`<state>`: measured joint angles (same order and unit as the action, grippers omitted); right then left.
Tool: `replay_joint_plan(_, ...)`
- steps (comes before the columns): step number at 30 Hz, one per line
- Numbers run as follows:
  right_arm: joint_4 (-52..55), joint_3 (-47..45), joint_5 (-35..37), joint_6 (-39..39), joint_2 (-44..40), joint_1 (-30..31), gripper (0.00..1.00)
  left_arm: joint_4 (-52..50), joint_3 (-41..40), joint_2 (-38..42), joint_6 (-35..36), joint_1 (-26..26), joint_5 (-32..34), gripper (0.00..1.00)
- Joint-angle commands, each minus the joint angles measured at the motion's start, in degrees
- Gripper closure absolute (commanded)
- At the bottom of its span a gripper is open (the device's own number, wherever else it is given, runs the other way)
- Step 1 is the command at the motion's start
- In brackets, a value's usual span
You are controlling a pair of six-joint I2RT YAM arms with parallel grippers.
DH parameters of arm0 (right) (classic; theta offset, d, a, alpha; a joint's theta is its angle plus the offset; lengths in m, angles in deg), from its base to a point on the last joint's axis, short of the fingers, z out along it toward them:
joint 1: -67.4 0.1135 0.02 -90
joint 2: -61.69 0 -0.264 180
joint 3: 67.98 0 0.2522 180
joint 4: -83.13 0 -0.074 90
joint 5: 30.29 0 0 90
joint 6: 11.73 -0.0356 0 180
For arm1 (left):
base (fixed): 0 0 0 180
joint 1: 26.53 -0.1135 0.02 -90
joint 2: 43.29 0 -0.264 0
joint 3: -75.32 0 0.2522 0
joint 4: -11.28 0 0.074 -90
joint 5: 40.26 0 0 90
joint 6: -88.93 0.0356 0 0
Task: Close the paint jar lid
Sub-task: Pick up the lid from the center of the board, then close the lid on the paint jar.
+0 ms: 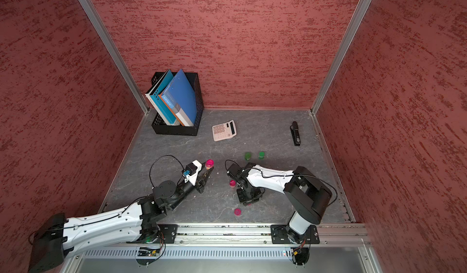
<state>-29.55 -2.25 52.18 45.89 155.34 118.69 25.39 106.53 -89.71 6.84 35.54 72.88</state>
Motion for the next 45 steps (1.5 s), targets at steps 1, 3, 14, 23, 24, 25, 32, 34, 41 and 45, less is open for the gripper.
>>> replay_joint_plan(1, 1.3, 2.1, 1.5, -0.4, -1.6, 0.4, 0.73, 0.0, 1.1, 0.8, -0.8, -0.1, 0.5, 0.80)
replay_joint_plan(3, 4.8, 5.0, 2.2, -0.2, -3.3, 0.4, 0.74, 0.0, 0.7, 0.9, -1.0, -0.1, 0.3, 0.80)
replay_joint_plan(14, 38.8, 51.8, -4.7, 9.0, -1.0, -1.1, 0.72, 13.0, -1.9, -6.2, -2.7, -4.2, -11.3, 0.80)
replay_joint_plan(23, 50.3, 76.7, -9.6, 12.8, 10.1, -1.6, 0.72, 16.2, 0.5, -10.5, -0.7, -4.5, -15.4, 0.80)
replay_joint_plan(24, 50.3, 76.8, -9.9, 12.9, 10.3, -1.6, 0.72, 16.2, 0.5, -10.4, -0.8, -4.3, -15.4, 0.80)
replay_joint_plan(25, 50.3, 76.6, -9.6, 13.0, 10.5, -1.6, 0.72, 16.3, 0.6, -10.2, -0.8, -4.4, -15.5, 0.80)
replay_joint_plan(32, 50.2, 75.2, -9.4, 13.9, 10.9, -1.7, 0.73, 15.6, 0.9, -8.5, -0.8, -3.8, -15.2, 0.80)
replay_joint_plan(34, 50.2, 74.8, -9.1, 14.1, 11.1, -1.7, 0.73, 15.0, 1.3, -8.4, -0.5, -3.4, -15.2, 0.80)
replay_joint_plan(41, 49.5, 73.6, -9.5, 14.3, 11.2, -1.7, 0.73, 14.5, 1.9, -8.5, 0.0, -2.4, -14.5, 0.80)
replay_joint_plan(45, 49.4, 73.5, -9.6, 14.3, 11.6, -1.7, 0.73, 14.3, 2.0, -8.3, 0.2, -2.1, -14.5, 0.80)
